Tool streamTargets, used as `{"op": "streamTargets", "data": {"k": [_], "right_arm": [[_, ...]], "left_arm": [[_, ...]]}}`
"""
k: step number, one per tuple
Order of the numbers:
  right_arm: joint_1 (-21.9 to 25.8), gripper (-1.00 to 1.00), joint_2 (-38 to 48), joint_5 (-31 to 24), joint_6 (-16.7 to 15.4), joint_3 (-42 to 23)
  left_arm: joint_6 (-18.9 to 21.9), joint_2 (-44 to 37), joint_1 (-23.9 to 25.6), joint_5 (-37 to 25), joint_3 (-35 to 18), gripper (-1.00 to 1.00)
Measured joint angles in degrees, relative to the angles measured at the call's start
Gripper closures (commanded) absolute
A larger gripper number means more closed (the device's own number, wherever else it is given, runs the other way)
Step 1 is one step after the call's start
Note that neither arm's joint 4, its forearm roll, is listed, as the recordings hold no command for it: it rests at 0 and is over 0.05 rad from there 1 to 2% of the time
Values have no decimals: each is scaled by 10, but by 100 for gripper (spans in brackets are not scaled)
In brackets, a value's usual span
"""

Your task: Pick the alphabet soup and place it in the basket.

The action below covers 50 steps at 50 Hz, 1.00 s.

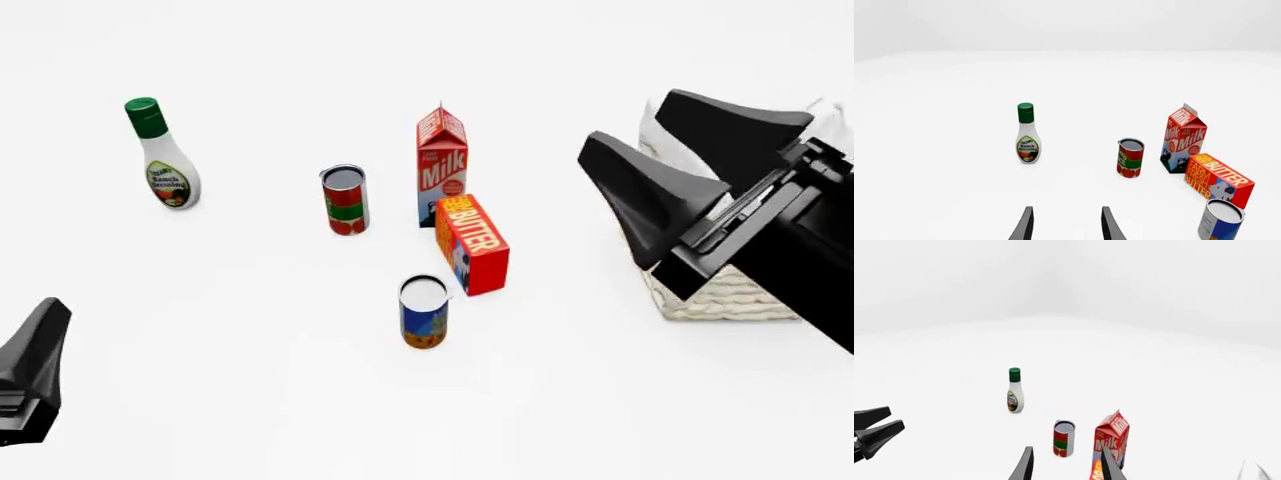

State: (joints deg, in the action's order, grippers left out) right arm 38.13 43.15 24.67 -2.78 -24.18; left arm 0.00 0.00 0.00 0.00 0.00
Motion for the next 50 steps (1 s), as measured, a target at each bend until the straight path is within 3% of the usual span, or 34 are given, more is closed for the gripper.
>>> {"op": "streamTargets", "data": {"k": [9, 18, 50], "right_arm": [[26, -100, 140, 81, 3, -20], [41, -100, 228, 128, 5, -34], [46, -100, 343, 193, 14, -43]], "left_arm": [[0, 0, 0, 0, 0, -100], [0, 0, 0, 0, 0, -100], [0, 0, 0, 0, 0, -100]]}}
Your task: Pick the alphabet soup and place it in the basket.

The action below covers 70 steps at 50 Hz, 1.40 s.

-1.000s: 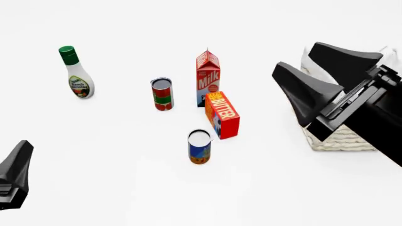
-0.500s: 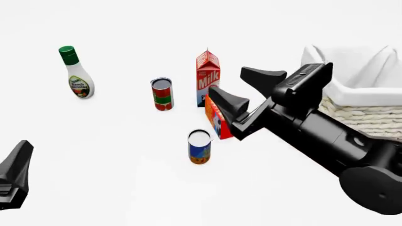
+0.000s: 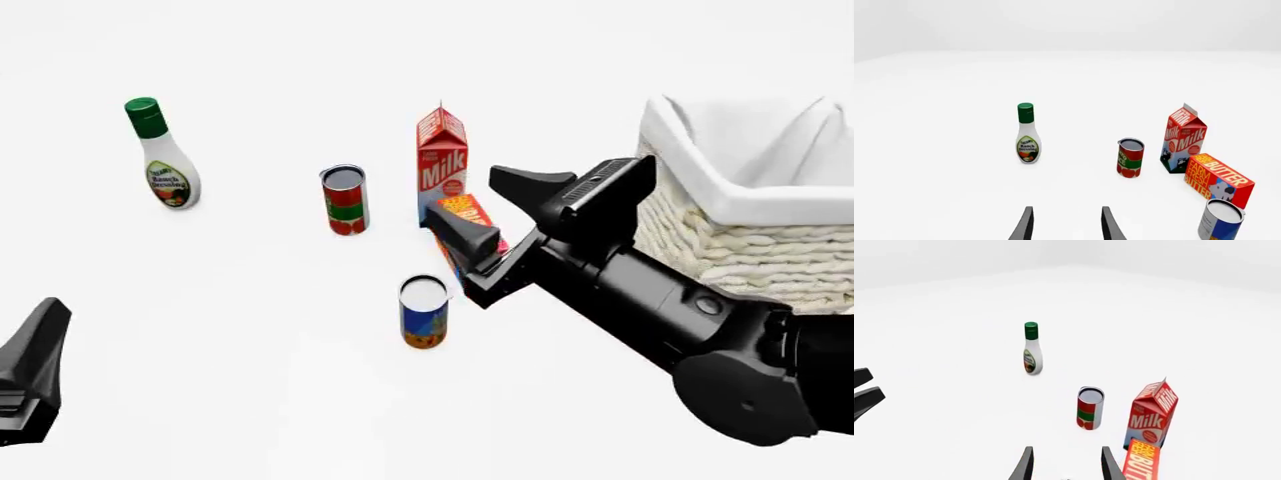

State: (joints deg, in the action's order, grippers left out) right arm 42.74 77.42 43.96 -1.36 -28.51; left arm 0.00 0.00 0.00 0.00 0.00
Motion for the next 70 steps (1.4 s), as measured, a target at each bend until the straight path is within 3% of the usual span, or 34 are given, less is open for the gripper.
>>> {"op": "streamTargets", "data": {"k": [70], "right_arm": [[-14, -100, 137, 93, 31, 11]], "left_arm": [[0, 0, 0, 0, 0, -100]]}}
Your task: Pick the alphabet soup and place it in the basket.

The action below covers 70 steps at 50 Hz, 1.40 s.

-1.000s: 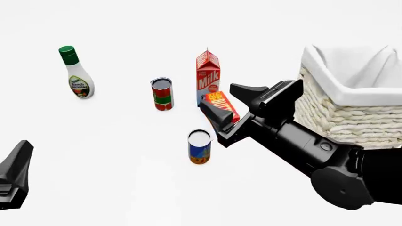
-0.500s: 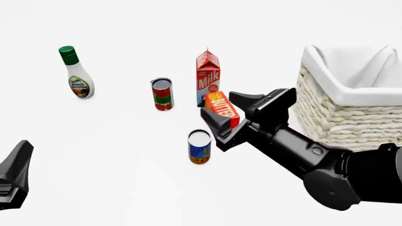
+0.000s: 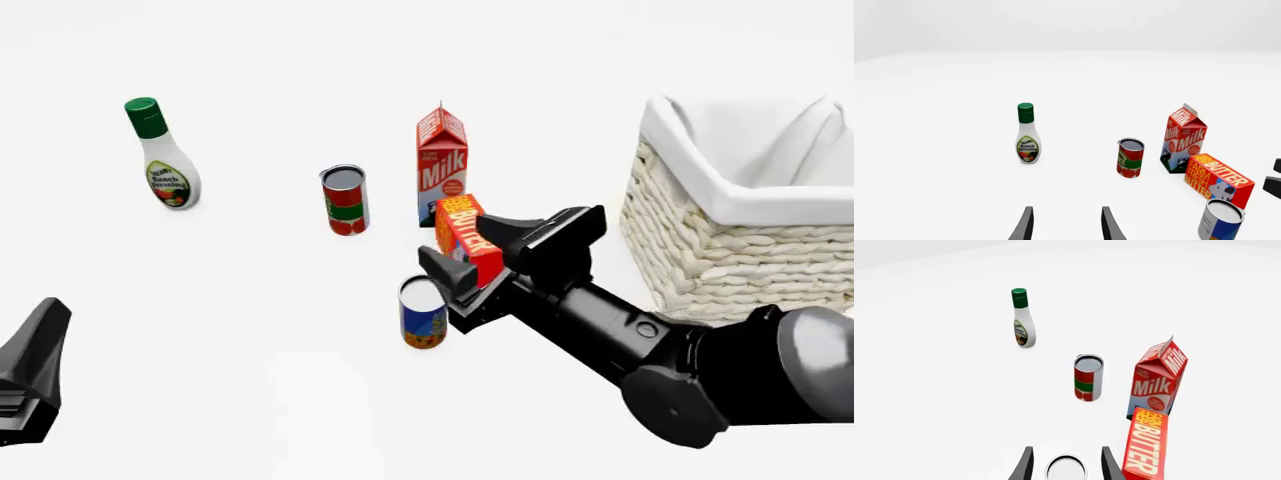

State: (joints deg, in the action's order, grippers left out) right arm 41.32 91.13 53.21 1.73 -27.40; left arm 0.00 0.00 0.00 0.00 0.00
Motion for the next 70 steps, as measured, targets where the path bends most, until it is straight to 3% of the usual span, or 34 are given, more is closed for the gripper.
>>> {"op": "streamTargets", "data": {"k": [70], "right_arm": [[1, -100, 127, 30, 11, -45]], "left_arm": [[0, 0, 0, 0, 0, -100]]}}
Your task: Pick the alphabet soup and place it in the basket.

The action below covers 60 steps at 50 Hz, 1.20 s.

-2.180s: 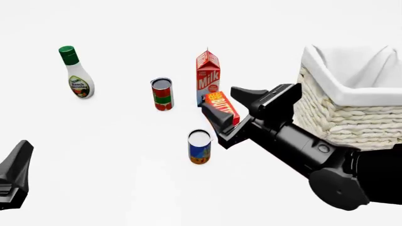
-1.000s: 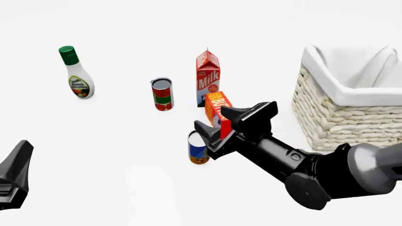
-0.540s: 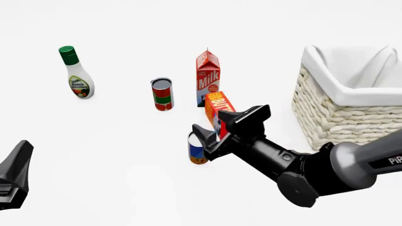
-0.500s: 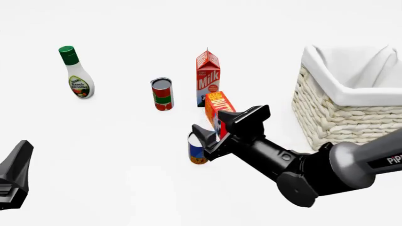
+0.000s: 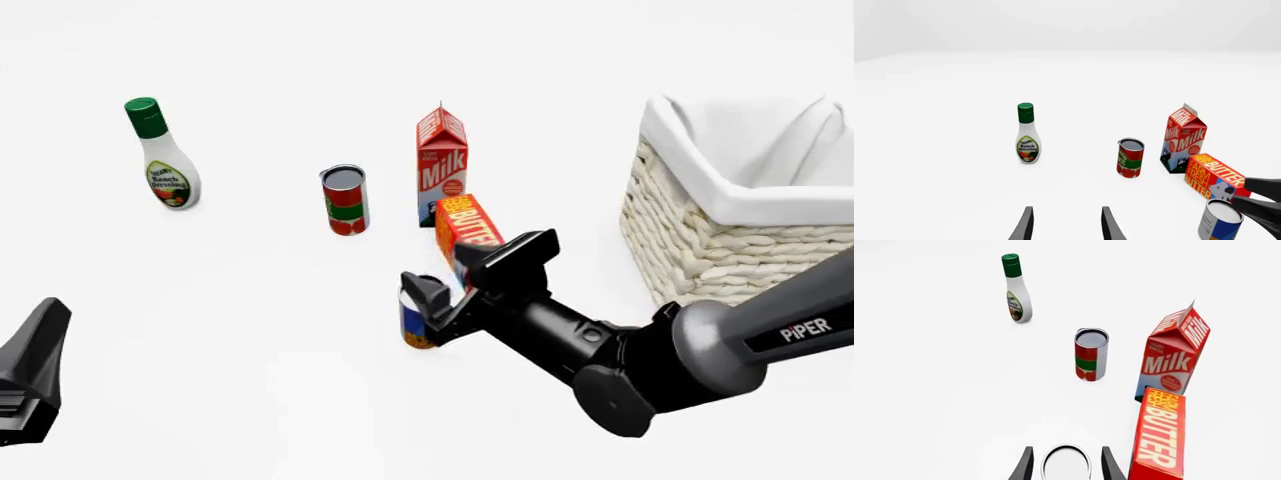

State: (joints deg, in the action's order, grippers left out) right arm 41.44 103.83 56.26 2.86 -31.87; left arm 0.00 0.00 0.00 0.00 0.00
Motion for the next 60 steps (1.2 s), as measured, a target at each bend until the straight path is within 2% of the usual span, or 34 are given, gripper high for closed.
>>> {"op": "streamTargets", "data": {"k": [60], "right_arm": [[5, -100, 92, 15, 10, -37]], "left_arm": [[0, 0, 0, 0, 0, -100]]}}
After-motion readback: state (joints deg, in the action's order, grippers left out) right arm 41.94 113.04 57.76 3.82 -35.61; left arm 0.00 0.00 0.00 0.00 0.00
